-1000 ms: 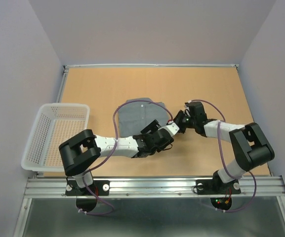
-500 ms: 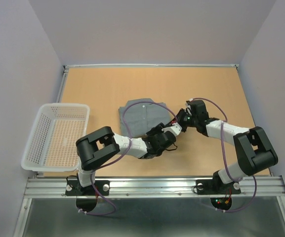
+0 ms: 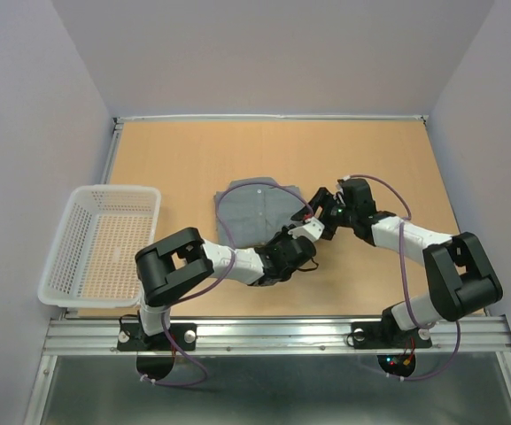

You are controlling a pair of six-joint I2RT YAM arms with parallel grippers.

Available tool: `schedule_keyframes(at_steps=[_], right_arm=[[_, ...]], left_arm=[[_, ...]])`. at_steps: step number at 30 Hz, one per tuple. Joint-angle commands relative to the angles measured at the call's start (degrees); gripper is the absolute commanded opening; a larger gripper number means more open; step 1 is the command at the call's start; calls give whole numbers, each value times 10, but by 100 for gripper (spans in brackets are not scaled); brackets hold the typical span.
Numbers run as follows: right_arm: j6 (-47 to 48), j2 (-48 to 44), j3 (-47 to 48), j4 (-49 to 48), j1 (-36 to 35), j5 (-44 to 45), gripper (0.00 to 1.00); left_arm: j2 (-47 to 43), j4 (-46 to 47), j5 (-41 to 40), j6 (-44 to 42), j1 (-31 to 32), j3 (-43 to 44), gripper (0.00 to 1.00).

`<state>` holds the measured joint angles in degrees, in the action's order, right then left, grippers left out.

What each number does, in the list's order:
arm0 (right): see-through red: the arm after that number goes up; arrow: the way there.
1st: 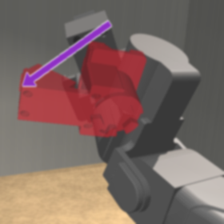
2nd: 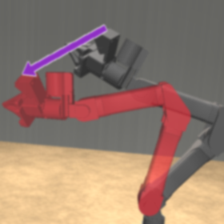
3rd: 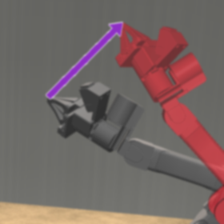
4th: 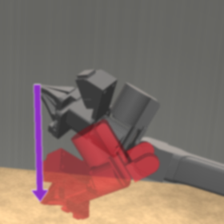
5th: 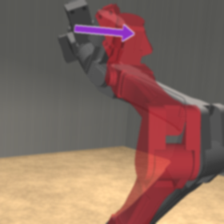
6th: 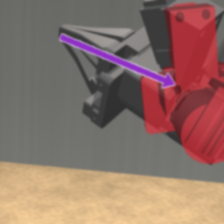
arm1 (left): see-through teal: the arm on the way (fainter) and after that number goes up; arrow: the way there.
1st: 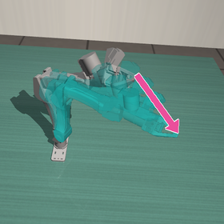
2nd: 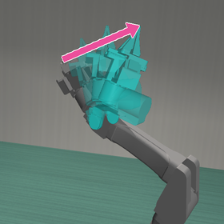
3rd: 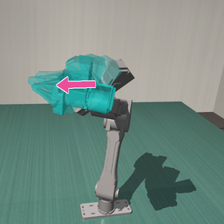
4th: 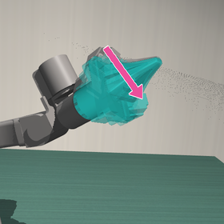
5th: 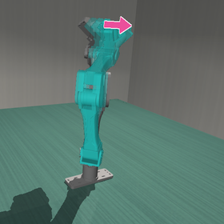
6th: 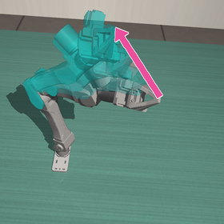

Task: Fold and stack the long sleeve shirts
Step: Fold the shirt

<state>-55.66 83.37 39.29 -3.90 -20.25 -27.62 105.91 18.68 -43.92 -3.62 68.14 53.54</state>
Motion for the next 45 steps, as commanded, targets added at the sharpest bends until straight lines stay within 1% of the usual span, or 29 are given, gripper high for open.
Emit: schedule_keyframes(at_steps=[1,7,9,11,12,17,19,23,26,28,29,30,35,37,38,39,40,41,42,44,45], right_arm=[[-2,-9,47,12,13,29,79],[1,11,70,30,36,53,88],[14,35,83,28,36,45,91],[28,64,97,28,36,21,91],[29,95,101,28,36,-1,91],[28,151,108,-15,36,-26,91],[16,173,109,-45,33,-44,91],[10,211,122,-73,17,-62,90],[-1,245,128,-106,1,-84,82],[-10,253,114,-134,-2,-92,77],[-27,258,107,-154,-2,-96,74],[-37,265,97,-183,-2,-105,67],[-24,279,91,-198,-2,-108,51],[-15,279,92,-199,-2,-104,41],[-11,280,93,-199,-2,-104,32],[-8,280,94,-199,-2,-103,26],[1,277,94,-200,-2,-101,18],[6,275,94,-199,-2,-98,5],[11,270,93,-198,-1,-92,1],[27,254,94,-197,0,-88,0],[33,249,97,-189,5,-85,0]], left_arm=[[-52,-16,-13,51,-3,-20,0],[-73,-36,2,80,-3,-34,0],[-86,-38,5,85,-3,-41,0],[-94,-39,7,92,-2,-47,0],[-101,-40,9,94,-2,-48,0],[-112,-49,10,110,-1,-52,0],[-116,-51,9,120,1,-53,0],[-116,-51,10,132,2,-53,0],[-113,-51,6,140,3,-48,0],[-113,-51,3,146,2,-48,0],[-112,-51,2,153,3,-46,1],[-112,-51,4,156,3,-45,1],[-111,-51,12,175,3,-45,2],[-112,-50,17,180,3,-47,2],[-112,-51,20,182,4,-48,2],[-116,-50,28,184,4,-49,3],[-118,-49,30,185,5,-51,4],[-120,-50,28,187,5,-55,4],[-131,-51,27,193,5,-59,7],[-147,-61,26,201,5,-65,11],[-155,-67,30,206,5,-69,21]])
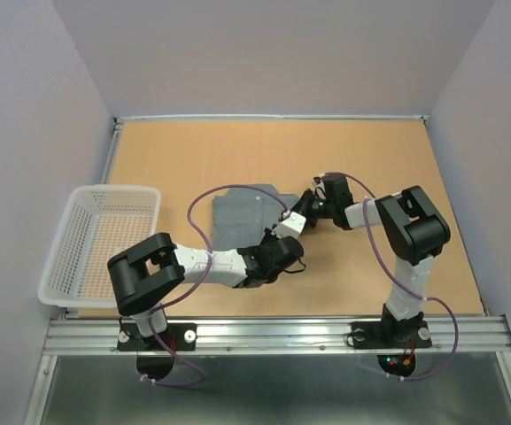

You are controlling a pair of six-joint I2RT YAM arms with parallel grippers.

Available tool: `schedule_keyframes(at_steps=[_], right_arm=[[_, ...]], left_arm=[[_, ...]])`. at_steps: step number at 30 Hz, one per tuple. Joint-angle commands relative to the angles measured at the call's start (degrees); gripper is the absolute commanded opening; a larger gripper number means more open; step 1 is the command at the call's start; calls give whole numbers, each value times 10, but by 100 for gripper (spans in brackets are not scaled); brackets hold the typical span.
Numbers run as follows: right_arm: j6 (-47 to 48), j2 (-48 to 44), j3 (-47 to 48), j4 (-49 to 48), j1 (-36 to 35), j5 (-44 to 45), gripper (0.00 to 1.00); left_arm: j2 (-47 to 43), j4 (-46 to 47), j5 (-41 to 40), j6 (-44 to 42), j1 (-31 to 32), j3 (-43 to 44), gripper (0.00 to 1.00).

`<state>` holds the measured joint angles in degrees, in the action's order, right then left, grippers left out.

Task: Fold and stack the long sleeve shirts
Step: Fold the shirt

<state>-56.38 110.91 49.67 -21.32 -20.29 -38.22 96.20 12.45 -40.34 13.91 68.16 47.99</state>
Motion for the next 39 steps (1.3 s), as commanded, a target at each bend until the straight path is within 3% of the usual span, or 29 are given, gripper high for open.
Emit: schedule_keyframes(at_steps=[1,3,4,7,9,12,15,22,26,29,30,33,39], right_arm=[[45,-31,-5,-8,8,20,1],[73,-40,6,11,15,23,1],[88,-43,19,43,23,32,1],[144,-54,43,96,46,39,1],[174,-61,63,161,66,58,1],[237,-76,111,240,82,85,1],[301,-100,186,392,99,138,1],[392,-119,370,656,120,362,1],[446,-85,589,807,121,485,1],[473,-7,749,946,121,592,1],[478,0,811,947,119,623,1],[510,15,812,946,115,649,1],[516,59,715,951,33,790,1]], left_arm=[[-78,-14,-5,36,5,-12,31],[-102,-44,1,53,4,-12,48],[-129,-53,2,57,5,-11,62],[-179,-121,1,81,-2,3,78],[-211,-155,12,106,-24,21,81],[-246,-198,41,124,-58,32,81],[-290,-228,66,121,-114,40,81],[-341,-253,148,54,-225,97,82],[-319,-297,173,36,-254,155,82],[-302,-313,194,33,-267,186,82],[-296,-315,204,34,-271,198,82],[-289,-321,234,33,-278,211,82],[-287,-327,242,35,-283,204,82]])
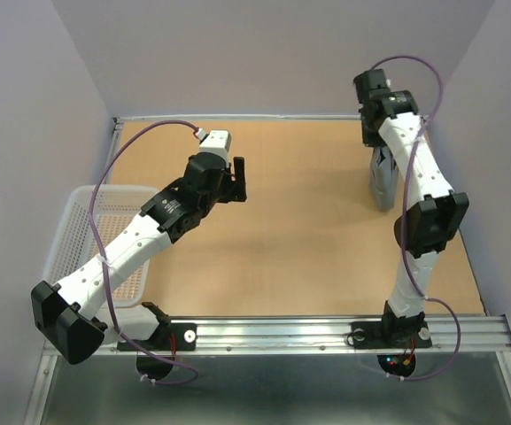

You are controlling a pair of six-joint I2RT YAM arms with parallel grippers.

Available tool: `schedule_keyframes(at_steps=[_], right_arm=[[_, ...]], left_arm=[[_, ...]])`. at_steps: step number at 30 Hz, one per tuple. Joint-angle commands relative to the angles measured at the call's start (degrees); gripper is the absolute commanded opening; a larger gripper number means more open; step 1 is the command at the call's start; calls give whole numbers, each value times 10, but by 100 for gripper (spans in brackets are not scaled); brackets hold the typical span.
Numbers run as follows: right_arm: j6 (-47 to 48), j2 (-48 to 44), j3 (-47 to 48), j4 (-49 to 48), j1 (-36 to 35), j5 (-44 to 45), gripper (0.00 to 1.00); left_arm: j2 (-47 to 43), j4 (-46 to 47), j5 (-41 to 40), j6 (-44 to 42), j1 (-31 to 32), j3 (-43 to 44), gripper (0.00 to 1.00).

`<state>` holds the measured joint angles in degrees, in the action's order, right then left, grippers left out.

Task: Fold and stack the long sleeve shirts
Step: Fold the shirt

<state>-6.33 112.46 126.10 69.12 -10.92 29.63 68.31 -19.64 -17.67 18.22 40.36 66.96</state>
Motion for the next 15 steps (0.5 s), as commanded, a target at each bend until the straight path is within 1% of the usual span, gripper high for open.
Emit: schedule_keyframes(at_steps=[1,3,4,5,6,7,9,12,15], right_arm=[[9,59,-68,51,-91,129,1],[-16,110,-88,55,-124,147,1],[-33,129,-95,66,-159,180,1],[-60,171,-91,72,-177,183,0],[-73,190,-85,83,-195,183,1],[-89,206,-67,85,-228,174,1],[-98,250,-45,87,-270,155,1],[-103,281,-3,91,-302,134,2],[-116,301,17,94,-309,121,4]], left_arm=[[-11,-3,16,-8,-5,3,82],[-11,-1,17,-6,-8,-8,82],[-11,-5,18,-1,-9,-10,82],[-12,-5,17,1,-11,-10,82],[-13,-6,15,5,-10,-15,82],[-19,-5,15,8,-12,-17,82],[-25,-3,15,13,-14,-23,82],[-33,-6,14,19,-17,-31,81],[-38,-5,12,23,-19,-39,81]])
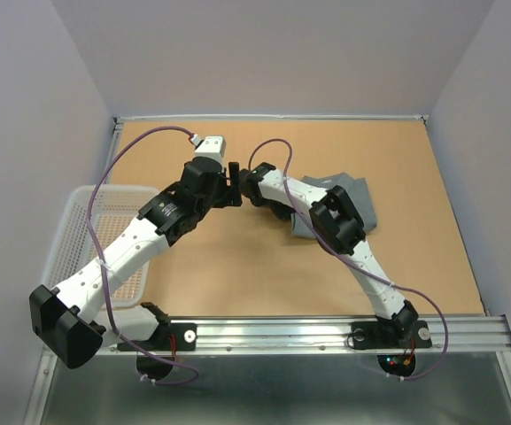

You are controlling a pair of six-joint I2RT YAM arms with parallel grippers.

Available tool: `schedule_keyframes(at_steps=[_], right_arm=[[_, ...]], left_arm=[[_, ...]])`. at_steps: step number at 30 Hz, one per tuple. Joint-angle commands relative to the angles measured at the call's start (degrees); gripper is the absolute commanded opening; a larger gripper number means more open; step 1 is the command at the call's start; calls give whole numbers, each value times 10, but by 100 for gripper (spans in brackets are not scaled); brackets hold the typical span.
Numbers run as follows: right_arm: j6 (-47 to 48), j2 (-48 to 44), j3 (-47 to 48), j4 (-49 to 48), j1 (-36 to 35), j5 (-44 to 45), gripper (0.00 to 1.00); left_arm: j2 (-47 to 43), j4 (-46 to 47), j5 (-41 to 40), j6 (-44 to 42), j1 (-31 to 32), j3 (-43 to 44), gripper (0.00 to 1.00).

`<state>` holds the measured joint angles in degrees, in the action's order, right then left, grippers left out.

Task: Fold and stack the long sleeve shirts
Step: Fold the shirt

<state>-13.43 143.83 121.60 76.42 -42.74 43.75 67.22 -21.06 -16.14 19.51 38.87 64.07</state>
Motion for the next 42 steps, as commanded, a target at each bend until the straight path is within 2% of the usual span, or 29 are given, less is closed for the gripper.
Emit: schedule_keyframes(at_steps=[1,7,8,9,11,12,13,15,16,19,23,27,28,30,31,32,34,37,42], right_arm=[[-47,-11,64,21,8,-34,4],[-51,-7,100,19,-14,-57,9],[-52,-8,106,18,-16,-89,12],[-51,-12,114,10,-18,-123,24],[-42,-24,114,-7,-21,-159,36],[-36,-46,114,-35,-23,-181,47],[-35,-57,113,-49,-23,-232,54],[-27,-89,118,-85,-23,-280,67],[-25,-97,124,-90,-23,-313,71],[-23,-133,145,-96,-22,-332,78],[-31,-212,102,-110,12,-342,80],[-54,-318,-45,-168,106,-365,80],[-58,-346,-115,-183,151,-373,81],[-73,-420,-192,-217,201,-421,82],[-81,-445,-224,-255,249,-433,82],[-87,-468,-295,-275,272,-474,83],[-103,-534,-356,-332,321,-481,90],[-104,-590,-428,-367,343,-474,96],[-128,-645,-525,-407,352,-473,98]], left_arm=[[-29,10,-2,16,-5,-13,81],[-23,15,1,26,-7,-20,82],[-19,15,1,31,-7,-20,82],[-17,17,4,39,-7,-23,82],[-18,21,10,47,-7,-27,82],[-20,23,18,54,-8,-33,82],[-24,26,21,59,-7,-37,82],[-31,32,22,76,-8,-46,82],[-37,36,22,82,-7,-48,82],[-47,50,24,105,-7,-62,82],[-31,74,61,127,-7,-74,82],[24,97,123,149,-8,-64,82],[38,102,137,152,-8,-53,82],[90,112,158,160,-8,-33,82],[110,111,181,161,-8,-7,82],[151,109,191,160,-7,5,82],[211,106,211,164,-6,42,82],[265,93,222,173,-6,87,82],[366,91,230,177,-7,141,79]])
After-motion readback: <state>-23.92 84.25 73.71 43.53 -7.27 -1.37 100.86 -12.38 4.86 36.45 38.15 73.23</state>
